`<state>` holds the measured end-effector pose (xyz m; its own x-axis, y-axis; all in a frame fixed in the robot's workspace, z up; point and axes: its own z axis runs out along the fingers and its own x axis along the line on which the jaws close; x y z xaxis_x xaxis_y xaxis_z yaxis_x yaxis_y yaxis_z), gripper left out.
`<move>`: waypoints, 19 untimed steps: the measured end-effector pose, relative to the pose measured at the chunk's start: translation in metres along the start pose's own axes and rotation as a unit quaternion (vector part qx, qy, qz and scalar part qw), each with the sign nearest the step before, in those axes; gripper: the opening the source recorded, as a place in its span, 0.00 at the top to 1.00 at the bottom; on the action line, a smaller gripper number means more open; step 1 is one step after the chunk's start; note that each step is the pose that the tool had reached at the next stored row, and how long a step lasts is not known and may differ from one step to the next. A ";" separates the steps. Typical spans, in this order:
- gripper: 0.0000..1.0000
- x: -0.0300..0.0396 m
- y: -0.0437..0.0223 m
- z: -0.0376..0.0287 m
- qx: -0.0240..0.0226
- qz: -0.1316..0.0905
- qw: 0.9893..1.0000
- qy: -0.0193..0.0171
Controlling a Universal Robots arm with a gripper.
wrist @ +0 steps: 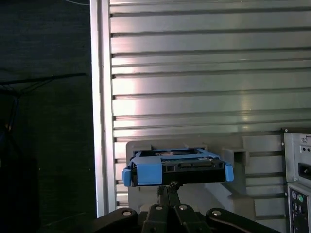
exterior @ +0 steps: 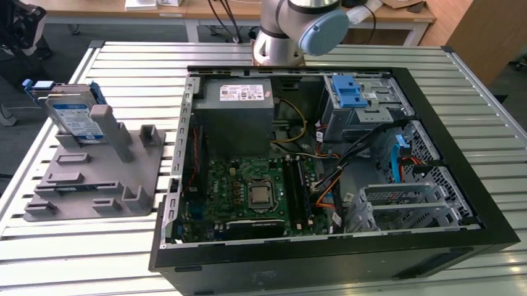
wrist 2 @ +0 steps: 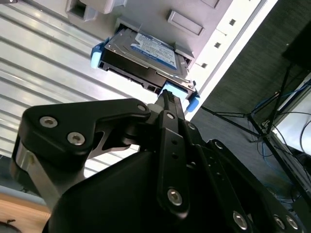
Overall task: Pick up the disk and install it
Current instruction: 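Pick up the disk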
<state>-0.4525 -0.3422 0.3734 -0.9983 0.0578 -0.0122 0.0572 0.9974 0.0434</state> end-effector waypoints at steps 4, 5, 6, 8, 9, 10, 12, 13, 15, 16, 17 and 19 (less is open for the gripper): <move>0.89 0.0001 0.0000 0.0003 0.000 -0.035 0.999 0.001; 0.89 0.0001 0.0000 0.0004 -0.001 -0.044 0.999 0.002; 0.89 0.0000 0.0000 0.0005 -0.001 -0.054 0.999 0.002; 0.89 0.0001 0.0000 0.0007 -0.001 -0.072 0.997 0.003; 0.89 0.0001 -0.0001 0.0008 -0.001 -0.080 0.997 0.003; 0.89 0.0001 -0.0001 0.0010 -0.001 -0.089 0.996 0.004; 0.89 0.0001 -0.0001 0.0012 -0.001 -0.106 0.994 0.005; 0.89 0.0001 -0.0001 0.0013 -0.001 -0.116 0.993 0.005; 0.89 0.0001 -0.0001 0.0016 -0.001 -0.134 0.991 0.006; 0.89 0.0001 -0.0001 0.0018 -0.001 -0.143 0.990 0.006; 0.89 0.0001 -0.0001 0.0019 -0.001 -0.151 0.988 0.007; 0.89 0.0002 -0.0001 0.0022 -0.002 -0.170 0.985 0.007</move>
<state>-0.4526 -0.3422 0.3713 -0.9599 -0.2799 -0.0121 -0.2802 0.9590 0.0425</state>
